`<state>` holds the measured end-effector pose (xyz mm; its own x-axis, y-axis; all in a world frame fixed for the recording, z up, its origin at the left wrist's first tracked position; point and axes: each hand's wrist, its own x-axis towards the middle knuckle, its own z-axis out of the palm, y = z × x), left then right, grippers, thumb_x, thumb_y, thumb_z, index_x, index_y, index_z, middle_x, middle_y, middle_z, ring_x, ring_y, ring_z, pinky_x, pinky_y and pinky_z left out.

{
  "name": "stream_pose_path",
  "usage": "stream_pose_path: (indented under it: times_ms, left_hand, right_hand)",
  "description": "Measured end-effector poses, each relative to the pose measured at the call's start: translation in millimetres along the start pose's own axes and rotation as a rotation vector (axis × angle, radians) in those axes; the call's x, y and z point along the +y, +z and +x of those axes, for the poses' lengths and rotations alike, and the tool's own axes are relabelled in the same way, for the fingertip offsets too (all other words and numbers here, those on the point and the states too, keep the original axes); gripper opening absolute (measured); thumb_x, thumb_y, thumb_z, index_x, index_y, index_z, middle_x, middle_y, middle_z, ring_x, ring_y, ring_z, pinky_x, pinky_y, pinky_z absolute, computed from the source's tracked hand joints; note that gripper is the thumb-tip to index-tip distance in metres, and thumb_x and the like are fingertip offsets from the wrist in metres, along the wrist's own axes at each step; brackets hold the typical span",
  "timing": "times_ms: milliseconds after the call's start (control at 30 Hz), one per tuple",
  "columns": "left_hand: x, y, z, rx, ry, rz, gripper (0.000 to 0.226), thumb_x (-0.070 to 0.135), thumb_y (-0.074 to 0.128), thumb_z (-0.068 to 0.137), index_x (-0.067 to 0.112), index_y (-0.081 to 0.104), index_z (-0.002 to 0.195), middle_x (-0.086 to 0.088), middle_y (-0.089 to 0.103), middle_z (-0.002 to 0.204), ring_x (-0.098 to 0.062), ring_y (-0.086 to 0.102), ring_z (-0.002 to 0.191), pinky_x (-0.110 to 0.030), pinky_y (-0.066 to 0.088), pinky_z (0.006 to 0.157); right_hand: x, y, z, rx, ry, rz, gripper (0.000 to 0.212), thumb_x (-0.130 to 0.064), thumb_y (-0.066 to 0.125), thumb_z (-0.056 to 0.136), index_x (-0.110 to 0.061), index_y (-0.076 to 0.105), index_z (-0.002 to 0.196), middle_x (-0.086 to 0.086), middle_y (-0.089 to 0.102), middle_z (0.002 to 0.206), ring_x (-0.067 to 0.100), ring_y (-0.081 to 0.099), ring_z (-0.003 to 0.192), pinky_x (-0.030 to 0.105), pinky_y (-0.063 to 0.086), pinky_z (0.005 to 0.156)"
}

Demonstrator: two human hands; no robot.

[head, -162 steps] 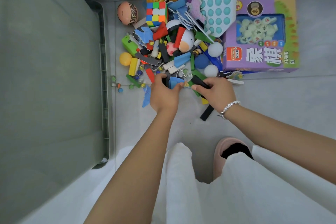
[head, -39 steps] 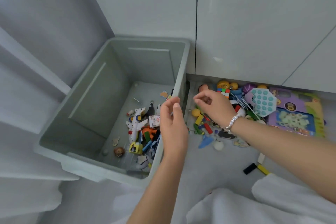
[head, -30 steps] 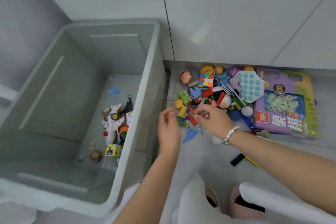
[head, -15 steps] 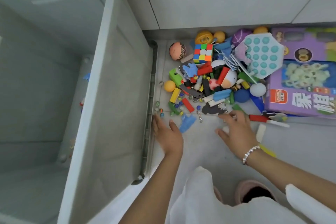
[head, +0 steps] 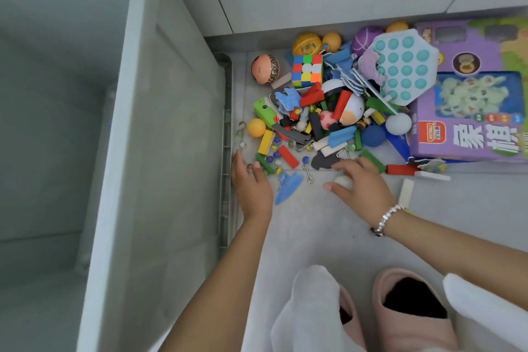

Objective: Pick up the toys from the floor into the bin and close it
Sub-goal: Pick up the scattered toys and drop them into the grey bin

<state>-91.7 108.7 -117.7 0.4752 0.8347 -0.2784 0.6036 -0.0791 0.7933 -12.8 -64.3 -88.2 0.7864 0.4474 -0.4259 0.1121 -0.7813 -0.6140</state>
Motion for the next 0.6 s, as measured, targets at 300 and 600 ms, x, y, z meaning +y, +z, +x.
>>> stream_pose_path:
  times_ms: [300, 600]
  left_hand:
    - [-6, 8, -2, -0.022, 0.069, 0.054, 0.042, 0.015, 0.063, 0.088, 0.010, 0.055, 0.129, -0.004, 0.041, 0.129, -0.019, 0.051, 0.115, -0.022, 0.043, 0.093]
    - [7, 17, -7, 0.004, -0.081, 0.018, 0.039, 0.010, 0.065, 0.086, 0.012, 0.058, 0.125, -0.001, 0.042, 0.121, -0.020, 0.057, 0.107, -0.028, 0.048, 0.094]
  right_hand:
    - [3, 1, 0, 0.007, 0.018, 0.025, 0.044, -0.032, 0.070, 0.079, -0.014, 0.057, 0.116, 0.007, 0.049, 0.113, 0.020, 0.049, 0.105, 0.018, 0.033, 0.083]
    - [8, 4, -5, -0.012, -0.006, 0.018, 0.044, -0.030, 0.071, 0.078, -0.011, 0.058, 0.116, 0.008, 0.048, 0.116, 0.018, 0.048, 0.105, 0.011, 0.027, 0.082]
